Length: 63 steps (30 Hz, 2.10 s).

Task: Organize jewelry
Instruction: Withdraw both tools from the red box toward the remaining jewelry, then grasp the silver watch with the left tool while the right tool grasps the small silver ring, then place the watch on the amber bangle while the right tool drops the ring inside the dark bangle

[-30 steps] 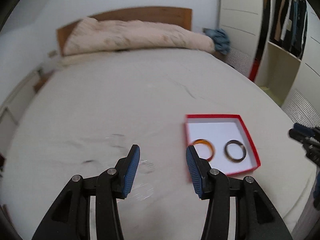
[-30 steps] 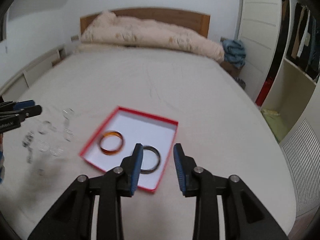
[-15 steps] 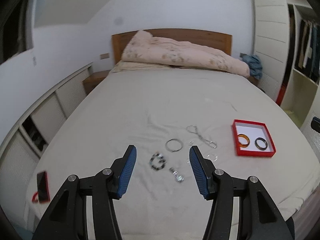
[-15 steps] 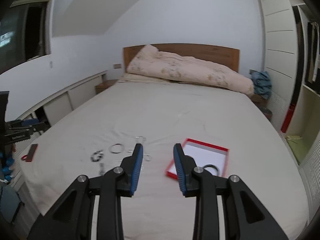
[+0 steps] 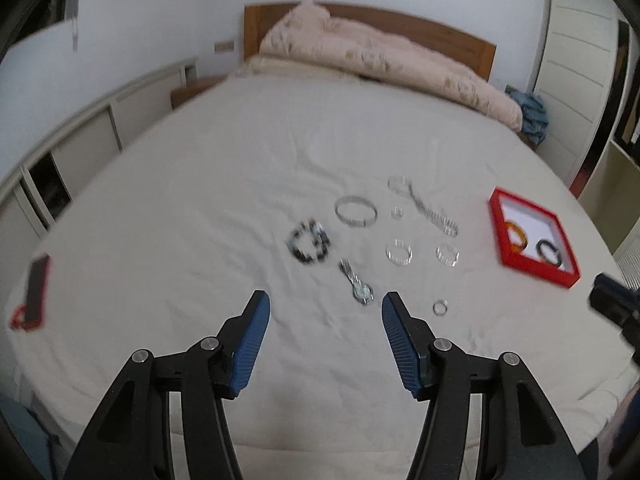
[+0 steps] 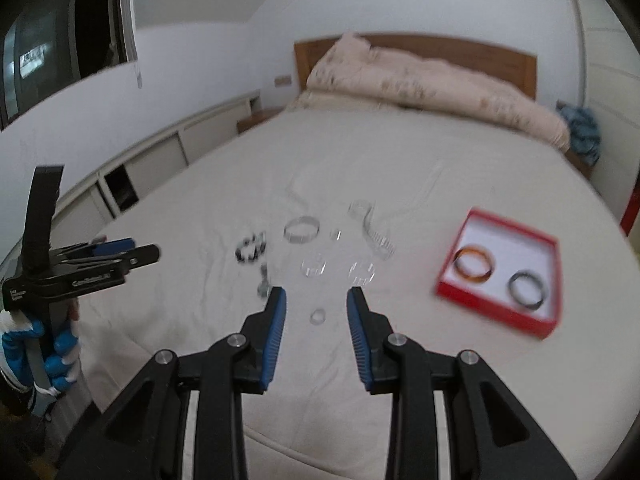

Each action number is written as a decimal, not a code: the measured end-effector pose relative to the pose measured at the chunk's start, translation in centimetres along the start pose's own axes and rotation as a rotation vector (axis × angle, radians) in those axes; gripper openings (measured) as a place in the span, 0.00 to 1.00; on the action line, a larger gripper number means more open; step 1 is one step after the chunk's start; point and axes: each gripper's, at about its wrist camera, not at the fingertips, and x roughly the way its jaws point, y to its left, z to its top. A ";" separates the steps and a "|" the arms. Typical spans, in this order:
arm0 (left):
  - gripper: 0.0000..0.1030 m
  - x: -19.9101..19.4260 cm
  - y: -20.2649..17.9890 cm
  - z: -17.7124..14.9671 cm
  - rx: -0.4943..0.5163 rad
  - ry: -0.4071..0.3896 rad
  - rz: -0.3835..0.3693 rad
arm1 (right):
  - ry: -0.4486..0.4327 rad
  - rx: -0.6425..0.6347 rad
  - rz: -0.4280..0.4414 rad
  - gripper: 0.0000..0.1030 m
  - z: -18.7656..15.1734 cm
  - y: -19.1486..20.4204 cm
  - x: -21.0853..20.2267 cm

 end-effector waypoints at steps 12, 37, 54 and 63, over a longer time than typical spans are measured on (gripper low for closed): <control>0.56 12.7 -2.3 -0.8 -0.025 0.148 -0.042 | 0.163 -0.006 0.098 0.29 -3.9 -1.4 13.9; 0.23 16.0 -4.0 -0.8 0.066 0.144 0.042 | 0.224 -0.075 0.100 0.18 -4.7 -1.4 20.0; 0.22 8.8 -7.5 1.0 0.056 0.096 -0.065 | 0.099 0.023 0.049 0.18 -3.1 -4.3 8.8; 0.23 8.1 -15.5 3.1 0.144 0.094 -0.181 | 0.041 0.085 -0.091 0.18 -2.2 -12.8 3.3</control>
